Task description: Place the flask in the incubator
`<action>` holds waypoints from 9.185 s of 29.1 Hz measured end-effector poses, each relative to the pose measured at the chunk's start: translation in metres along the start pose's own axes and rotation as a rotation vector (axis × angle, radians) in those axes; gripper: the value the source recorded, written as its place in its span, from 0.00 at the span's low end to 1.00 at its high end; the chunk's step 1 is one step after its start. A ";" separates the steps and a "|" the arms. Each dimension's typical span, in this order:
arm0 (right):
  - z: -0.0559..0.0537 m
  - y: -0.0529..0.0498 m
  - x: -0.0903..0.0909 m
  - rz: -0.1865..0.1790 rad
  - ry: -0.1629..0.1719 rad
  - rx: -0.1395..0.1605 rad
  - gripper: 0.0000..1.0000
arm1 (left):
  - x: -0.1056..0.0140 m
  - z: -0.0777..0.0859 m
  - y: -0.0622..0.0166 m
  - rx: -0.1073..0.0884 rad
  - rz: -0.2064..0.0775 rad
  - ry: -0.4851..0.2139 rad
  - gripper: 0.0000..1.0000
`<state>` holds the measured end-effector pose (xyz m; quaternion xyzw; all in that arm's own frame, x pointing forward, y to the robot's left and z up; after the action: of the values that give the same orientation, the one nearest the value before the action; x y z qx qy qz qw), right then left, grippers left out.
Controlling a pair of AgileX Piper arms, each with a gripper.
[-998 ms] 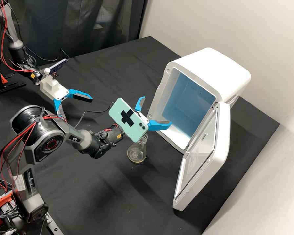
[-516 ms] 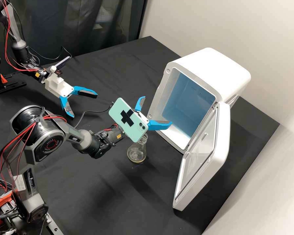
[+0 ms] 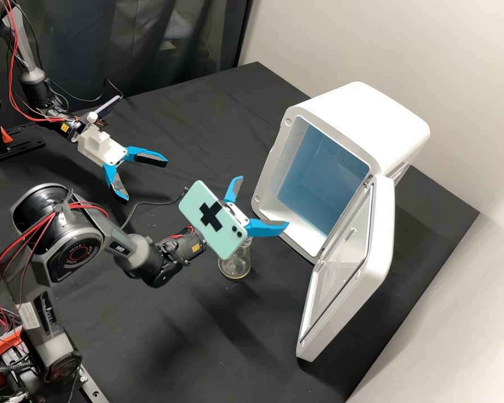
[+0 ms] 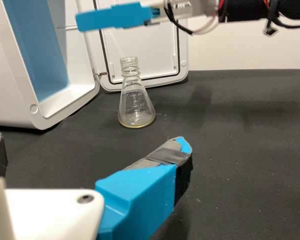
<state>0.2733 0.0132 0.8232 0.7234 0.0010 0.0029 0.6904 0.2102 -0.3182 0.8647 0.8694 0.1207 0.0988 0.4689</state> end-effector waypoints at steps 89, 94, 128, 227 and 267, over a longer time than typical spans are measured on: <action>0.070 -0.044 0.021 -0.086 -0.260 -0.023 0.00 | -0.005 -0.006 0.0073 0.012 0.030 0.019 1.00; 0.070 -0.044 0.021 -0.083 -0.262 -0.022 0.00 | -0.005 -0.006 0.0073 0.012 0.030 0.019 1.00; 0.024 -0.031 0.081 -0.017 -0.213 -0.003 0.00 | -0.005 -0.007 0.0064 0.011 0.027 0.019 1.00; 0.029 -0.035 0.253 0.077 -0.535 -0.172 1.00 | 0.011 0.003 0.0061 -0.014 0.035 0.018 1.00; -0.010 -0.033 0.264 0.074 -0.533 0.020 1.00 | 0.012 0.000 0.0041 -0.015 0.032 0.043 1.00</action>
<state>0.5371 0.0265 0.7916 0.7051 -0.2070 -0.1622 0.6585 0.2222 -0.3164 0.8691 0.8653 0.1160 0.1258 0.4711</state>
